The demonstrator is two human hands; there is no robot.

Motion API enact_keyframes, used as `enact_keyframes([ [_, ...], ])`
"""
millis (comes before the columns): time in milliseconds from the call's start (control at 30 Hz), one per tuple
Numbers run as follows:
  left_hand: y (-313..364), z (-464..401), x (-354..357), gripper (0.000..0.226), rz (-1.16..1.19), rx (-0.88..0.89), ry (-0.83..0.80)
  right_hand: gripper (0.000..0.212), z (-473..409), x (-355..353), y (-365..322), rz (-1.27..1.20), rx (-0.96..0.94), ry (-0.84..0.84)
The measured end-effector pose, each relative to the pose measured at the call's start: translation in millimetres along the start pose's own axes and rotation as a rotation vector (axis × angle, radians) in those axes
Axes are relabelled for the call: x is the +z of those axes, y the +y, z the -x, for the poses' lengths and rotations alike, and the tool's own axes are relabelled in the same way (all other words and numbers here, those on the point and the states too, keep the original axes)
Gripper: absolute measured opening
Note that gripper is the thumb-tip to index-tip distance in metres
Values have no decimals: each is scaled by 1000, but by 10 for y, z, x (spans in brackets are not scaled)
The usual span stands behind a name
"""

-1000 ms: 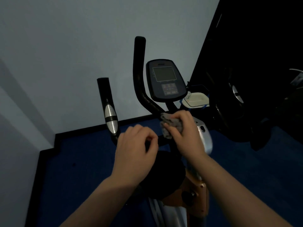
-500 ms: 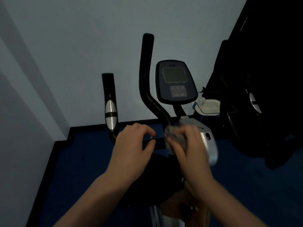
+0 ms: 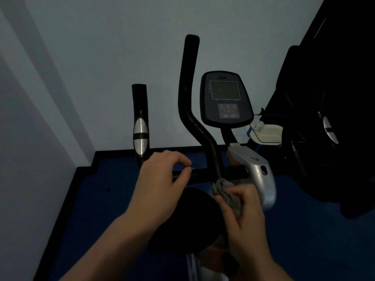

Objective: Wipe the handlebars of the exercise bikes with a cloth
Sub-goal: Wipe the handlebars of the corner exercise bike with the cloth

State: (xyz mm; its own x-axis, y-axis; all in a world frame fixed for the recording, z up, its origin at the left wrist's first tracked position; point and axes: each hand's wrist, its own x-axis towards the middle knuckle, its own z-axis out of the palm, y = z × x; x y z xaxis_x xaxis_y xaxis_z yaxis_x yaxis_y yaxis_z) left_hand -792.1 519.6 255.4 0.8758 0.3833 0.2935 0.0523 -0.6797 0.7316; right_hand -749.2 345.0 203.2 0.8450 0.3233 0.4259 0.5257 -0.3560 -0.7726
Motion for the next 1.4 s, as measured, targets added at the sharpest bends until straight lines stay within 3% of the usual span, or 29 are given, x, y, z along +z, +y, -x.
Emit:
enact_keyframes([
  [167,-2,-63,-15,11,-3,-8,-35,11,-714,105,-138,126,-32,-17],
  [367,-25,-18,-4,14,51,-41,-46,16,-192,31,-20,67,-55,-15],
  [467,-32,-52,-23,15,42,-22,-55,12,-409,75,-20,127,-101,-1],
  [633,-25,-65,-15,14,29,-16,-86,9,-602,84,-86,93,-33,16],
  [767,-34,-47,-17,14,36,-33,-95,23,-372,-36,-125,-17,64,-17],
  [833,-26,-53,-24,14,45,-36,-96,13,-366,-6,-135,-25,87,19],
  [900,-15,-60,-29,14,31,-21,-101,4,-426,65,-147,49,67,62],
  [1033,13,-70,-37,14,39,-9,-66,9,-691,122,-171,135,-74,107],
  [1233,-14,-22,-28,14,17,-3,-39,20,-368,53,-73,143,-7,36],
  [1400,12,-48,-33,14,21,13,-20,18,-881,108,-183,224,-157,-8],
])
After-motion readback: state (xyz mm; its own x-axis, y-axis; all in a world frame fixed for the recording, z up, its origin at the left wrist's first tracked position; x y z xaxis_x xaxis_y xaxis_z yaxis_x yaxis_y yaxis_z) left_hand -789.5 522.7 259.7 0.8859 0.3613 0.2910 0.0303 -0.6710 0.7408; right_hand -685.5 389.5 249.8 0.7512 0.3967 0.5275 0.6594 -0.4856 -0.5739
